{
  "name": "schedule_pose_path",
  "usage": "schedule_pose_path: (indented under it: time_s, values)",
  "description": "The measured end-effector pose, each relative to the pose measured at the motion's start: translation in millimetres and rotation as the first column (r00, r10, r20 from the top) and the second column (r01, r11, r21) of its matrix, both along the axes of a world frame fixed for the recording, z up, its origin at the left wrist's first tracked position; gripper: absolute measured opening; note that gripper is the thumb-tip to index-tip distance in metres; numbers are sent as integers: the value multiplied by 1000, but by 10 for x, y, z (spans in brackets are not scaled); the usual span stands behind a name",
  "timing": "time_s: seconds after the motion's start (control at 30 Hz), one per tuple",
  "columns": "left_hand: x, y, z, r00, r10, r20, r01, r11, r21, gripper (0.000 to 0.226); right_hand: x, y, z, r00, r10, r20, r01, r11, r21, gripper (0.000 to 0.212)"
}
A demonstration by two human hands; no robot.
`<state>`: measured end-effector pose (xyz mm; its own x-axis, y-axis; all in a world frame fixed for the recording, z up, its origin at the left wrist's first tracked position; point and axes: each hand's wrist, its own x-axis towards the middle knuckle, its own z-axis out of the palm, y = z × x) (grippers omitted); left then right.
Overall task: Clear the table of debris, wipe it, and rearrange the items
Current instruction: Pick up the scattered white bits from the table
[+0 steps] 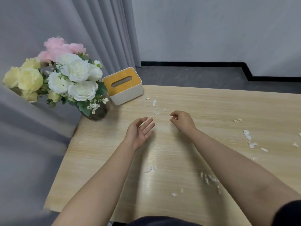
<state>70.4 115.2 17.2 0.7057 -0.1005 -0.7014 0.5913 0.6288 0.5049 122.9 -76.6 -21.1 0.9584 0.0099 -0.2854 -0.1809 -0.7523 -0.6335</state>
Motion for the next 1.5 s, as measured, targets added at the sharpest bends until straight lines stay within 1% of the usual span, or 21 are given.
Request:
schedule_pose_path:
  time_s: [0.2,0.33,0.5,0.63,0.7,0.83,0.9,0.97,1.1,1.17,1.23,1.33,1.4,1.43,1.5]
  values:
    - [188,137,-134,997,64,-48,-70,988,-139,32,404,107,-176,996,-83,-32,81,995,-57,19]
    - [310,192,-238,993,92,-70,-103,979,-178,37,605,193,-303,995,-90,-50,86,992,-94,22]
    - [432,195,-346,990,109,-87,-124,973,-195,39,741,228,-438,998,-14,-56,5,988,-157,24]
    - [509,177,-407,989,108,-98,-126,973,-191,38,798,266,-507,999,8,-42,-16,984,-180,25]
    - [525,156,-427,989,104,-102,-123,973,-196,38,814,277,-528,1000,14,-23,-17,984,-176,22]
    - [549,139,-490,989,94,-112,-115,975,-191,38,838,270,-577,1000,25,1,-24,984,-175,9]
    - [553,142,-517,989,94,-118,-114,976,-183,39,822,279,-574,1000,23,9,-21,988,-152,9]
    - [558,138,-540,988,91,-122,-112,978,-173,39,789,313,-504,999,17,42,-13,996,-84,11]
    - [586,110,-540,988,93,-120,-113,977,-181,40,613,512,-157,990,14,140,-38,985,167,7]
    - [600,81,-517,986,113,-123,-136,969,-205,41,463,646,23,986,67,155,-107,958,266,6]
    - [610,62,-505,980,150,-128,-178,952,-247,44,312,768,135,973,162,162,-204,933,295,10]
    - [609,62,-493,974,183,-131,-218,911,-350,51,132,890,183,937,314,150,-343,906,247,17]
    - [594,67,-484,977,176,-117,-207,909,-362,52,61,926,172,900,416,128,-434,882,185,20]
    - [585,71,-482,978,176,-111,-205,909,-362,53,48,925,167,887,447,113,-461,871,172,21]
    - [568,81,-467,976,189,-107,-216,898,-384,53,70,897,196,887,448,115,-462,866,189,21]
